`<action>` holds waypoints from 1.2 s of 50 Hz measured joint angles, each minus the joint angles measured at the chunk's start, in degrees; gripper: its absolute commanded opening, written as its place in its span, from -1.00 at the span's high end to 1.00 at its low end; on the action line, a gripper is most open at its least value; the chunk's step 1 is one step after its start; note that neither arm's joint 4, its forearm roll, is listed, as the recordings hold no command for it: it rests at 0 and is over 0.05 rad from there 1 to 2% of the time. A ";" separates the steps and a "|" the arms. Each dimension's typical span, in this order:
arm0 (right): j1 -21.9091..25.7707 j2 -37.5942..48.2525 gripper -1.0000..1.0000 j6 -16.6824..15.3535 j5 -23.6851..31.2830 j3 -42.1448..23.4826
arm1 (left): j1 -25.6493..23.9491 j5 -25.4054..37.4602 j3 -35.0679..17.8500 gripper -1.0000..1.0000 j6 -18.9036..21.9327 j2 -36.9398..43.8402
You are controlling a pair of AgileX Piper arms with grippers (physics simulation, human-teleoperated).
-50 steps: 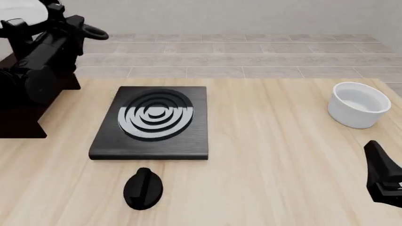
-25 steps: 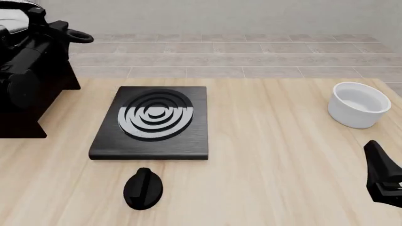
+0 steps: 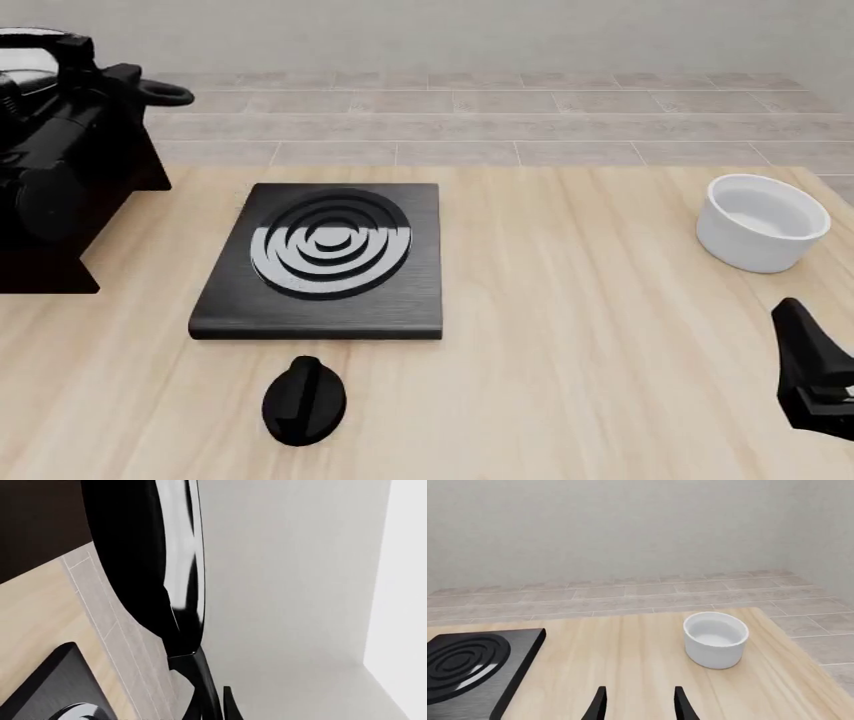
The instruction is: Put the frying pan on top of the cabinet.
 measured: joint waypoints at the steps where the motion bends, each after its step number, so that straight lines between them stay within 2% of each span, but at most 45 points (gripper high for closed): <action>1: 0.01 0.02 -1.00 -0.02 -0.01 0.00 | 0.06 0.03 0.03 1.00 -0.07 0.04; 60: -0.20 0.34 -1.00 -0.17 0.03 0.00 | 2.07 -2.11 -1.20 1.00 -2.01 7.08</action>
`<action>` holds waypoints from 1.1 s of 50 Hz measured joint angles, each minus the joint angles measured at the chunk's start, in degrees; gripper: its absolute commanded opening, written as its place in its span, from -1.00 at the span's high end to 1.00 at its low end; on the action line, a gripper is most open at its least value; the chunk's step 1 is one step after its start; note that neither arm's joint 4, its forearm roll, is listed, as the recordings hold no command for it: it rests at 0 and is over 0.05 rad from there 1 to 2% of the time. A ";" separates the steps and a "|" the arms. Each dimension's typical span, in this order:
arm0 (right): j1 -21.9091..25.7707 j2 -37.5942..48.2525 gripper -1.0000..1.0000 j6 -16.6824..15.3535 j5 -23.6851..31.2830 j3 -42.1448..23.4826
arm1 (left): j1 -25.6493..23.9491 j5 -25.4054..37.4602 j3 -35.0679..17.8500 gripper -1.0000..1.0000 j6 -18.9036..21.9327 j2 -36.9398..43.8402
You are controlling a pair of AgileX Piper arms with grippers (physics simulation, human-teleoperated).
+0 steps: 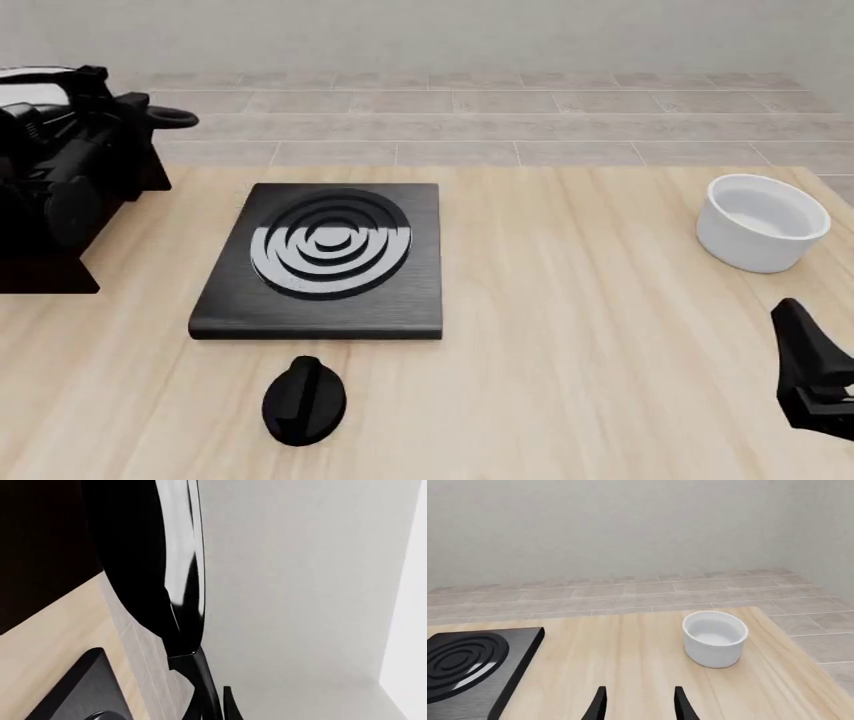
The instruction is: Put the frying pan on top of the cabinet.
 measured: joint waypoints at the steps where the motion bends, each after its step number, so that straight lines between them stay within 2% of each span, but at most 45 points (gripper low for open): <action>1: 0.00 0.05 -1.00 -0.01 -0.04 0.00 | 0.05 -0.04 -0.02 1.00 -0.01 0.12; 55: 0.14 2.14 -1.00 -0.47 -1.81 0.01 | 1.97 -1.90 0.77 1.00 -1.89 4.34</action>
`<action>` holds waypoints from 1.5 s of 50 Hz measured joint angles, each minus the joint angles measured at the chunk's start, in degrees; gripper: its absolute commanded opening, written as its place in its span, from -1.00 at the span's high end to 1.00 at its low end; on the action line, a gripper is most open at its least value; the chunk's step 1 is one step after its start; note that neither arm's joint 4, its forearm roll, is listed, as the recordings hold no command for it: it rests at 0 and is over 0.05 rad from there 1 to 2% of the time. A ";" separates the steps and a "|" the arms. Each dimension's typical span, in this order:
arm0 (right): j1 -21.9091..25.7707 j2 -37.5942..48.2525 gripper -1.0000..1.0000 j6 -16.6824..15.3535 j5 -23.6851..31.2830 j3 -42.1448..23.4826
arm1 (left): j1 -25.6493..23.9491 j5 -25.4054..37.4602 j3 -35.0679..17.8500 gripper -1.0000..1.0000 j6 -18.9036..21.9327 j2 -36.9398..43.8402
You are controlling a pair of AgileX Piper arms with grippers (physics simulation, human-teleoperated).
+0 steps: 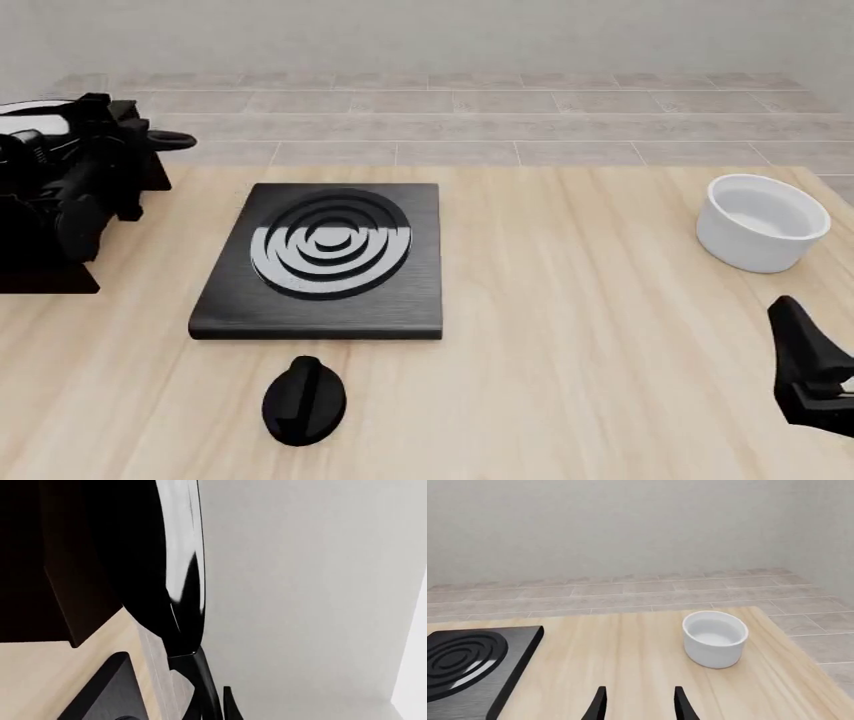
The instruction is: Put the frying pan on top of the cabinet.
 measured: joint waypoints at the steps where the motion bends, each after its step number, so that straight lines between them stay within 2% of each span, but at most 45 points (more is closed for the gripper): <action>1: 0.00 0.03 -1.00 0.00 -0.02 0.00 | 0.02 -0.08 0.03 1.00 -0.04 0.02; 36: 0.09 -0.30 -1.00 -0.29 0.34 0.00 | 0.13 -1.45 0.74 1.00 -0.48 1.21; 37: 0.10 -0.32 -1.00 -0.30 0.35 0.00 | 0.11 -1.39 0.74 -1.00 -0.44 1.21; 75: 0.38 0.55 -1.00 -0.75 -0.36 0.00 | 1.25 -1.09 1.89 -1.00 1.39 -1.25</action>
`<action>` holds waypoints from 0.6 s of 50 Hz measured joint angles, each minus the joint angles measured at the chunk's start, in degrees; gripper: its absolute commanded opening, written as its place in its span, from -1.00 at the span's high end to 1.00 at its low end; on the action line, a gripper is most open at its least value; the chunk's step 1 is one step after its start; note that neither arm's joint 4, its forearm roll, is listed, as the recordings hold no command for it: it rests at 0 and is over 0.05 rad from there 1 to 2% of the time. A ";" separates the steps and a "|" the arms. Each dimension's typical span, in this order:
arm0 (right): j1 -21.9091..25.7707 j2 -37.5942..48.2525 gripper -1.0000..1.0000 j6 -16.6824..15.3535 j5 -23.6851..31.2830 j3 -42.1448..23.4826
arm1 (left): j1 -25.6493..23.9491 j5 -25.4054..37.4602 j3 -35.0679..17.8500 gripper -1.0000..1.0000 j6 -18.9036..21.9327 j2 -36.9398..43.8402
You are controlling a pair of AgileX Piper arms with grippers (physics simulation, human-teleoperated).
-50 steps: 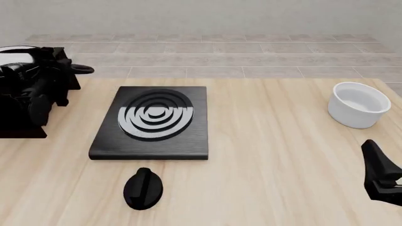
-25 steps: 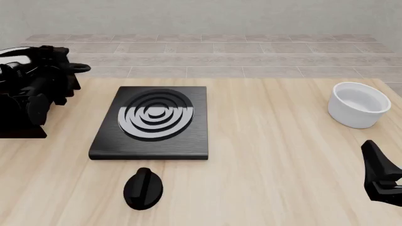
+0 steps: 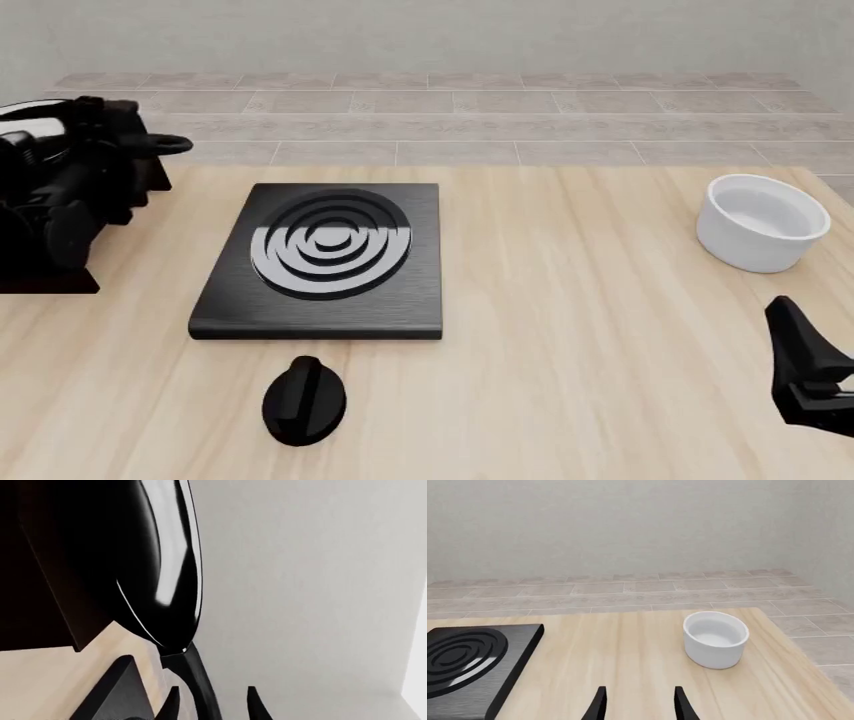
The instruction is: Put the frying pan on top of the cabinet.
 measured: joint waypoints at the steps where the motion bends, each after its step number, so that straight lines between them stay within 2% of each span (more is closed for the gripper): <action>1: 0.01 0.06 -1.00 -0.01 -0.07 0.00 | 0.04 0.03 0.13 -1.00 0.01 -0.09; 30: 0.25 0.29 -1.00 -0.34 -0.30 -0.01 | 2.15 -0.87 6.38 -1.00 1.33 -3.90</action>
